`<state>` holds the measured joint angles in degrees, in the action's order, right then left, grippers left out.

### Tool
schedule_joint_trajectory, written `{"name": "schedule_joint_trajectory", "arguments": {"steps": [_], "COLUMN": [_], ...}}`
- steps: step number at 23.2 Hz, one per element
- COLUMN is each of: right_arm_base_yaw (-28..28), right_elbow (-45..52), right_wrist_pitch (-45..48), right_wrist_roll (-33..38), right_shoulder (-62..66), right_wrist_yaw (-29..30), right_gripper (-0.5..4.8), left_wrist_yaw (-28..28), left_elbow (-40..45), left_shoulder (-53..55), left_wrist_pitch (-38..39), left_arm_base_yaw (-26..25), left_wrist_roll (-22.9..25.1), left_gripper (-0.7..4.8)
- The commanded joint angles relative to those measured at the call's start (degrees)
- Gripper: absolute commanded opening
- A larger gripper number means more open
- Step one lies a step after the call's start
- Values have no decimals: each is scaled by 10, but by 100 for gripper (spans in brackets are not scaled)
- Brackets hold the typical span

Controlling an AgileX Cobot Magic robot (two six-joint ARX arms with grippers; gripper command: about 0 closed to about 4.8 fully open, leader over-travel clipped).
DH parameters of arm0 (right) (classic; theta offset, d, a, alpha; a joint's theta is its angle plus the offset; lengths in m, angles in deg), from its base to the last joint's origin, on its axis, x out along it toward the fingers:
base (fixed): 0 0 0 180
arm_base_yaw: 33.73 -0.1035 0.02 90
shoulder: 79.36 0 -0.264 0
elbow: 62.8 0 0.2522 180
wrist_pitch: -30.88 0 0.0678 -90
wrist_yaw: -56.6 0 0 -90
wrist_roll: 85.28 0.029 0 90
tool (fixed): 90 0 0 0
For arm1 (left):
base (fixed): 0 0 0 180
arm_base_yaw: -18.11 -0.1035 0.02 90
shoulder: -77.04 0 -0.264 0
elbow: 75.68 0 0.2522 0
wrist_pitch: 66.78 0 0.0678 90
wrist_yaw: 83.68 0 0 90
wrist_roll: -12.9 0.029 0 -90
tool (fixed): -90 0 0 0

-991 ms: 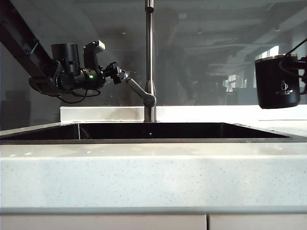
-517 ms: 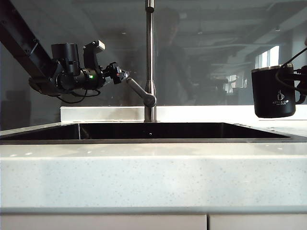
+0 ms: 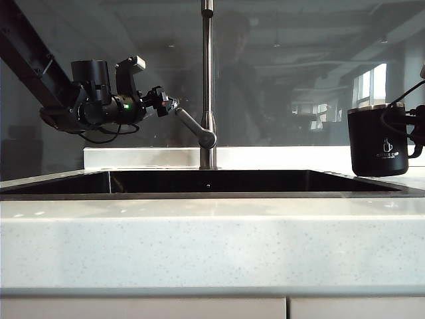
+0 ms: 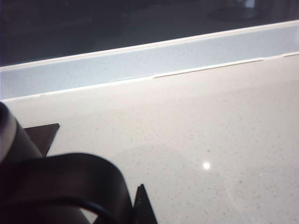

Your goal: Pick up the mug next to the sink, go to the faucet to get some water, pour the water into the sink, and finally put the mug back to its place.

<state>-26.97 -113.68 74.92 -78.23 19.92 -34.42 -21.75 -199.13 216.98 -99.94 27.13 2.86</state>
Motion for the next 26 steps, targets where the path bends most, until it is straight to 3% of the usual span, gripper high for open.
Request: {"name": "schedule_joint_trajectory", "arguments": {"steps": [1, 17, 18, 20, 26], "right_arm_base_yaw": [0, 0, 0, 0, 0], "right_elbow": [-3, -2, -2, -2, -2], "right_wrist_pitch": [25, 1, -2, -14, -39], "right_wrist_roll": [5, 5, 5, 5, 5], "right_shoulder": [-5, -5, -5, -5, -6], "right_wrist_yaw": [1, 1, 1, 1, -3], "right_gripper": [-1, 25, 30, 93, 100], "left_wrist_yaw": [-2, -2, -2, -2, -2], "left_elbow": [-2, -2, -2, -2, -2], "left_shoulder": [-3, -3, -3, -3, -3], "left_wrist_pitch": [-7, -7, -7, -7, -7], "left_arm_base_yaw": [-1, -1, -1, -1, -1], "left_wrist_roll": [0, 0, 0, 0, 0], "left_gripper": [368, 368, 368, 368, 368]}}
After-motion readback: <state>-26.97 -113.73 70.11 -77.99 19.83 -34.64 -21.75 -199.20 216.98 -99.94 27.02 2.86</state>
